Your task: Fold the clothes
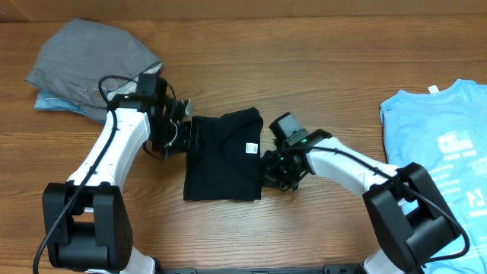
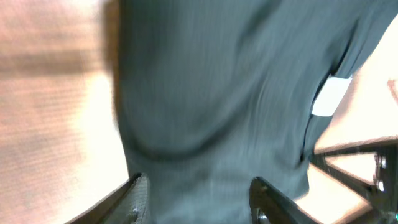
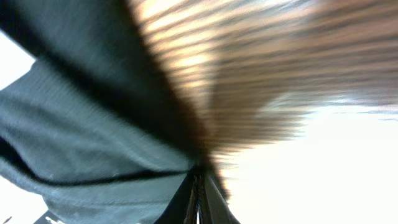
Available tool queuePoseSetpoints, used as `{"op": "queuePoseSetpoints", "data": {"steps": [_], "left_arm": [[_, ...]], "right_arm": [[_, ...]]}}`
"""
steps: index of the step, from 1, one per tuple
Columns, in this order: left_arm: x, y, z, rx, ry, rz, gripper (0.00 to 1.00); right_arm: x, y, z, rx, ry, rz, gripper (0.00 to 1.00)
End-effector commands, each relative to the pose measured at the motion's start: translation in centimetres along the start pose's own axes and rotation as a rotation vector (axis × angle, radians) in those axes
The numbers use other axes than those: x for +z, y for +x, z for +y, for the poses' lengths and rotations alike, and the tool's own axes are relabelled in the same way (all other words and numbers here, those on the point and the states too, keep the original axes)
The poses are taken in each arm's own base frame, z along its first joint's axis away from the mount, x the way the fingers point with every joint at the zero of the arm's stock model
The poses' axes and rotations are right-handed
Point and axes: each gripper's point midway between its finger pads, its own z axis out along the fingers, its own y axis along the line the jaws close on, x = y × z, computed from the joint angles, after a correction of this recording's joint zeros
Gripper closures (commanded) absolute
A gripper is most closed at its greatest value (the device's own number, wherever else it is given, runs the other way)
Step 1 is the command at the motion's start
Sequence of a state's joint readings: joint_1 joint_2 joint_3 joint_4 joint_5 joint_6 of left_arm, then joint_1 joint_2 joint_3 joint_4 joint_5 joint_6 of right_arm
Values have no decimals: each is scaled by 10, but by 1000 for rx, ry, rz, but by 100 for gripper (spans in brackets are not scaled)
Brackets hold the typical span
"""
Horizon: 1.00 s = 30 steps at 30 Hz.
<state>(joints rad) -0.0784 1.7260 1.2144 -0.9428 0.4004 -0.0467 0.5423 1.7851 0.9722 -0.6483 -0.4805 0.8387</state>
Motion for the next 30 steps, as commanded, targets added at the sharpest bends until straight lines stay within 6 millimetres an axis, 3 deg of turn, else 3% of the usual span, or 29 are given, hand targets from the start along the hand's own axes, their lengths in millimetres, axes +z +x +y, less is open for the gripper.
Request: {"op": "queuePoseSetpoints", "data": {"steps": [1,4,9,10,13,14,15,16,18,20,26,30], "left_arm": [[-4,-32,-1,86,-12,-119,60],[1,-46,2,143,-20,-177,62],[21,-62,15,158,-51,-202,51],[27,-64,18,154,-50,-197,50],[54,-59,25,156,-27,-140,45],[62,-57,25,172,-6,-121,46],[68,-54,26,180,2,-106,51],[72,-53,27,178,3,-95,68],[74,-53,29,175,4,-92,88],[72,-56,27,181,7,-107,96],[62,-68,19,176,22,-139,91],[60,-68,15,176,45,-135,77]], "right_arm": [[-12,-12,5,-52,-40,-17,92],[-25,-10,17,-124,-84,-25,91],[-51,2,48,-275,-200,-50,89],[-57,4,56,-304,-231,-58,86],[-70,3,76,-366,-312,-98,58],[-72,0,80,-380,-326,-116,50],[-72,-4,85,-403,-340,-134,48],[-73,-7,90,-432,-358,-155,48],[-72,-15,97,-456,-371,-191,48],[-69,-23,101,-472,-376,-220,51],[-39,-33,113,-509,-395,-221,55],[-19,-33,119,-540,-406,-207,55]]}}
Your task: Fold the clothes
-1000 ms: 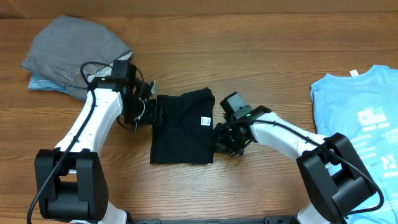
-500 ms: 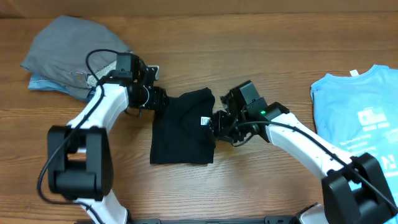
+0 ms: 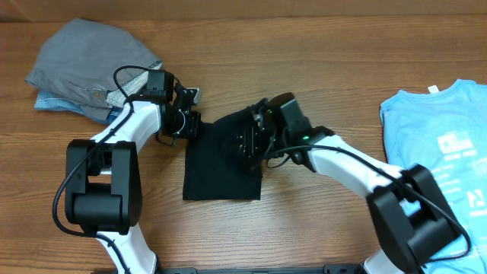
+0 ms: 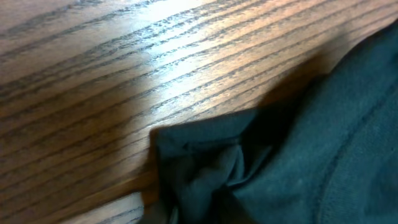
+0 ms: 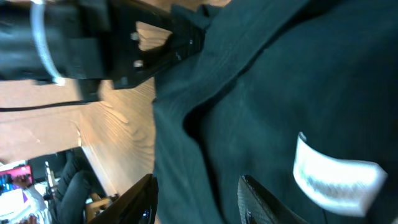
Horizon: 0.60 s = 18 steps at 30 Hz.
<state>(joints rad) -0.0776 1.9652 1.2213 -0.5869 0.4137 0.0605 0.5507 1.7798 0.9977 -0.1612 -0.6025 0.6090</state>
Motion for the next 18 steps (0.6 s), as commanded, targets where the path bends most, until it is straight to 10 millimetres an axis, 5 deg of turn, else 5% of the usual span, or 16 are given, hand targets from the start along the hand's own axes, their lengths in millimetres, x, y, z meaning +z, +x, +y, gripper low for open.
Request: {"op": "queuePoseSetpoints", "data": {"steps": [1,6,11,18], "left_arm": [[-6,-10,-8,18,32,-21,74],[-8,-11,-14,16,68,-19,51],[-14,-19,-17,-3,75,-35,50],[-33,-35,-17,-15,71,-45,51]], "right_arm": [[18,2,5,-40,-21,13,55],[32,-6,18,-107,-76,-26,55],[38,-3,31,-132,-100,-40,56],[40,-8,18,-108,-20,-80,57]]}}
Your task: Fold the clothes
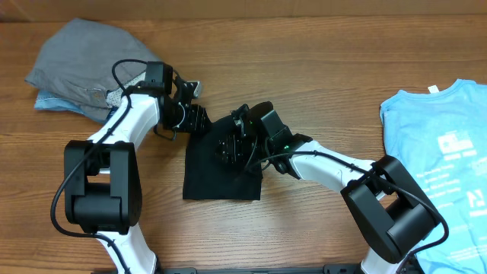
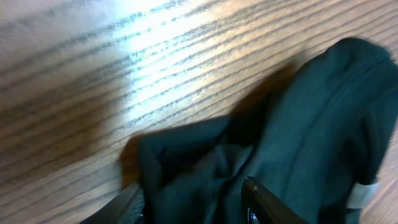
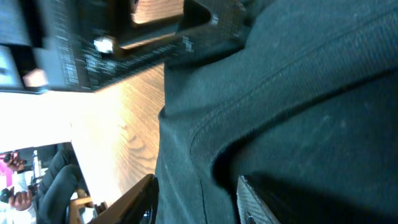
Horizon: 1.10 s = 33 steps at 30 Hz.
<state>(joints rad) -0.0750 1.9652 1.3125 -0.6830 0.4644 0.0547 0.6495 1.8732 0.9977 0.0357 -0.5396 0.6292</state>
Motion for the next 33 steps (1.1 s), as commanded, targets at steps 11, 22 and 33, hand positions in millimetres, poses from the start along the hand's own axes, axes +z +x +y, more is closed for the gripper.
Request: {"op": "queuePoseSetpoints", "data": {"steps": [11,22,33], "left_arm": [[-24,-24,-7,-9,20,-38,52],[-24,-18,-3,-2,-3,-14,60],[-24,-20,3,6,-40,-22,81]], "right_arm": [[16,-5,-2,11,12,-34,70],[10,-3,5,27,-39,5,96],[-41,-5,-20,35,91,25,96]]}}
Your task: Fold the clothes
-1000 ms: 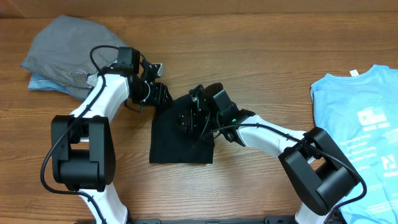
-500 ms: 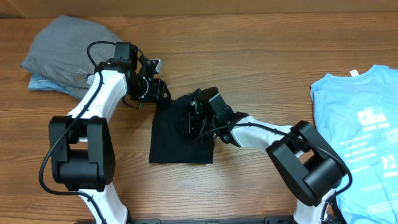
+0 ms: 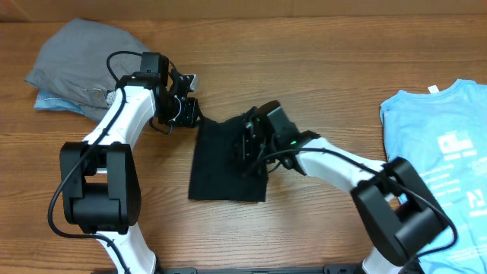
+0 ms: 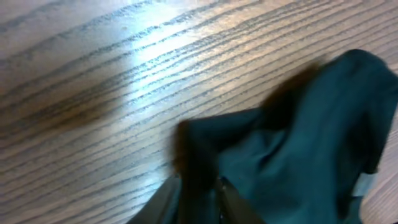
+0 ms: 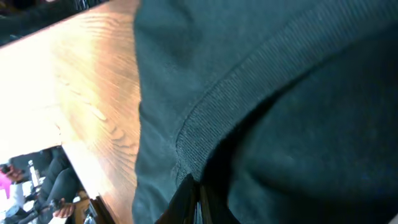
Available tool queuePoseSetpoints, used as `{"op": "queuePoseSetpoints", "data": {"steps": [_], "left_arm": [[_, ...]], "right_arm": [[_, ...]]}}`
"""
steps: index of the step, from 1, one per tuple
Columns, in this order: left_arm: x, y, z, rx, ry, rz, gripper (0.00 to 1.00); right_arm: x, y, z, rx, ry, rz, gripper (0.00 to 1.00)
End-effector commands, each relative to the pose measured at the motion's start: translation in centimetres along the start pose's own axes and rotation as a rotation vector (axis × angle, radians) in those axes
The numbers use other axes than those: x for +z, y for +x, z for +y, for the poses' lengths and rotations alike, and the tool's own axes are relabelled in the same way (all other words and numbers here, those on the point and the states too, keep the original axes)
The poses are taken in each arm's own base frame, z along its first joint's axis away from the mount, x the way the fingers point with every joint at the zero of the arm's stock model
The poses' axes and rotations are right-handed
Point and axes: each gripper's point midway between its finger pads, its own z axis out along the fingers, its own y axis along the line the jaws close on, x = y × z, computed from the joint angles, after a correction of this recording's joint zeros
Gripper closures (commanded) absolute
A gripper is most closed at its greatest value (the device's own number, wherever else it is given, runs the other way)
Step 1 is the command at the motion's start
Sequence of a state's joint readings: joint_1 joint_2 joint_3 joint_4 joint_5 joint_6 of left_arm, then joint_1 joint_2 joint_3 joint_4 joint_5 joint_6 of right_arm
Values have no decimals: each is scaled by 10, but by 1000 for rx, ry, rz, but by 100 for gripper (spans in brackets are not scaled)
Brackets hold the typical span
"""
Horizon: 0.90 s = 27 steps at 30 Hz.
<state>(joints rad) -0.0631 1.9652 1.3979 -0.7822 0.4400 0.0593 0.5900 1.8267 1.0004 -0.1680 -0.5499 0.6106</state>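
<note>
A black garment (image 3: 227, 171) lies folded on the wooden table (image 3: 319, 46), its upper part bunched. My left gripper (image 3: 189, 113) is at its top left corner; the left wrist view has the fingers (image 4: 166, 200) pinched close, shut on a dark corner of the cloth (image 4: 298, 143). My right gripper (image 3: 249, 143) rests on the garment's upper right part; in the right wrist view it (image 5: 198, 186) is shut on a ribbed fold of the cloth (image 5: 298, 124).
A grey clothes pile (image 3: 91, 53) with a light blue piece (image 3: 52, 103) under it lies at the back left, just behind the left arm. A light blue printed T-shirt (image 3: 441, 144) is spread at the right edge.
Both grippers, open over the garment's upper part before, are now shut on it. The garment sits slightly further right, and the left gripper is a little further back.
At first my left gripper stood open at the garment's left edge and the right was shut at its right edge, the tag showing. Then both were open at the upper part, which had bunched inward. Now each is shut on cloth there.
</note>
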Motion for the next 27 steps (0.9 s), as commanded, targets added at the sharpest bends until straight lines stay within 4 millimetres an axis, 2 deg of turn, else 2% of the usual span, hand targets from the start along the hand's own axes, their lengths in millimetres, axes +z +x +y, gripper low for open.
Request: {"op": "queuePoseSetpoints", "data": {"steps": [1,3,5,10,13,15,18,22,23,25,27], "left_arm": [[-6,-11,3,19,-16,-35,82],[-6,-13,4,21,-23,-41,84],[-6,-14,3,21,-18,-45,83],[-8,-20,-26,82,142,-79,43],[-6,-21,-25,103,121,-81,35],[1,-20,-22,117,80,-70,37],[12,-19,-25,132,86,-63,48],[35,-14,-27,126,98,-29,73],[41,-10,-26,123,94,-12,83],[50,-6,-20,112,82,8,91],[54,-6,-12,92,59,14,96]], "right_arm": [[-20,-11,1,-56,14,-29,89],[-20,-3,-5,-40,35,1,64],[-21,6,-12,-13,65,36,63],[-34,23,-33,87,129,106,74],[-37,35,-39,130,154,153,76],[-40,46,-43,157,178,189,83],[-40,53,-51,176,207,209,90],[-39,58,-59,237,240,203,93],[-40,58,-60,239,240,203,93],[-40,59,-61,247,243,208,93],[-42,64,-62,278,256,220,93]]}}
